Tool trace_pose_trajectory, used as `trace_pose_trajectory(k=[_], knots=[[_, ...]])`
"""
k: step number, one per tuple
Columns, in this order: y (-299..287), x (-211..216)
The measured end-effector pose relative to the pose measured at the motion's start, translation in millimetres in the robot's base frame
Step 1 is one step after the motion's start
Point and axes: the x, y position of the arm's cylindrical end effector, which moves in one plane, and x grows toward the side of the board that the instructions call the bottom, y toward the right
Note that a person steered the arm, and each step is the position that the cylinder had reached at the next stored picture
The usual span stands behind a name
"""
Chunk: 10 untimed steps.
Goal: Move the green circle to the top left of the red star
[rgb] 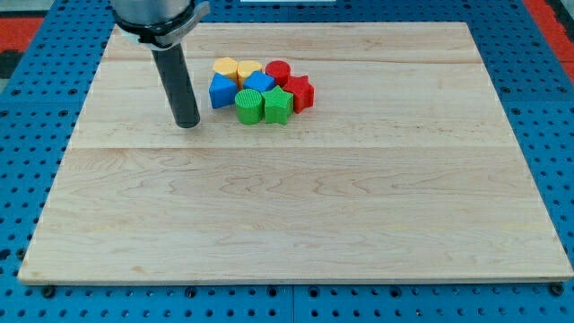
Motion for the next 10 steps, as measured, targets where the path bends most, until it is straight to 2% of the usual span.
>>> trace_pose_trajectory(k=[2,4,6,8,9,10], knots=[[46.6,-3.4],[48.9,-21.8],[85.0,-58.3],[102.0,-60.8],[120.1,-74.8],[171.7,-79.5]])
